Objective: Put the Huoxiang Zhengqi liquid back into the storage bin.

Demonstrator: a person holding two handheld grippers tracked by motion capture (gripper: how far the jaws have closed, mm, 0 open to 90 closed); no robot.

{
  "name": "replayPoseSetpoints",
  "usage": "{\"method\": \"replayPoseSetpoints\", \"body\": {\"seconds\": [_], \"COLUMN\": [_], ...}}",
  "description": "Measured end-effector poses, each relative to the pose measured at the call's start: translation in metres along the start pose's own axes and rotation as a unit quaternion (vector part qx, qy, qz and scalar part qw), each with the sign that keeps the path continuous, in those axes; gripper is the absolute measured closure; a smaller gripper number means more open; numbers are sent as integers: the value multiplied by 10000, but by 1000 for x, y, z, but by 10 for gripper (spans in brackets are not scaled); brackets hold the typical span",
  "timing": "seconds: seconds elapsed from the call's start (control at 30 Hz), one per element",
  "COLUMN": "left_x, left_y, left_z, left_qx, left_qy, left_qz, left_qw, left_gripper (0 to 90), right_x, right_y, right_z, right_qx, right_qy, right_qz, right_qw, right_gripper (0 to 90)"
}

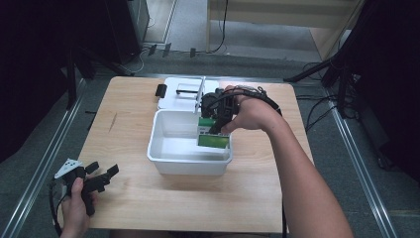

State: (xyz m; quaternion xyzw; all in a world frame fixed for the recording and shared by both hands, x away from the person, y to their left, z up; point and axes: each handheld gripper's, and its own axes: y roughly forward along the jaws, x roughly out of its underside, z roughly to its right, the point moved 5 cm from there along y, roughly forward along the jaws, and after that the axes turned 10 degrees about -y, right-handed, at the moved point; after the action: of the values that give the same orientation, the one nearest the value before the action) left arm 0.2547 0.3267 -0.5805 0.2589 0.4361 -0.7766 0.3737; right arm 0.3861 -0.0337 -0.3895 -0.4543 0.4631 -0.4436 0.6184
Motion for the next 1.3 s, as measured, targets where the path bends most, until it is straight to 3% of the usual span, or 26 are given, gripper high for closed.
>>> {"method": "replayPoseSetpoints", "body": {"seconds": [0.63,1.3], "left_x": [0,0], "left_y": [0,0], "left_z": [0,0], "left_qx": [2,-4], "left_qy": [11,6], "left_qz": [-6,-1], "left_qw": [10000,10000], "left_gripper": [91,91], "right_x": [2,3], "right_y": [36,56], "right_z": [-2,-5], "right_qx": [-110,-188], "right_qy": [-30,37], "right_qz": [-135,-283], "right_qw": [9998,9994], "right_gripper": [641,635]}}
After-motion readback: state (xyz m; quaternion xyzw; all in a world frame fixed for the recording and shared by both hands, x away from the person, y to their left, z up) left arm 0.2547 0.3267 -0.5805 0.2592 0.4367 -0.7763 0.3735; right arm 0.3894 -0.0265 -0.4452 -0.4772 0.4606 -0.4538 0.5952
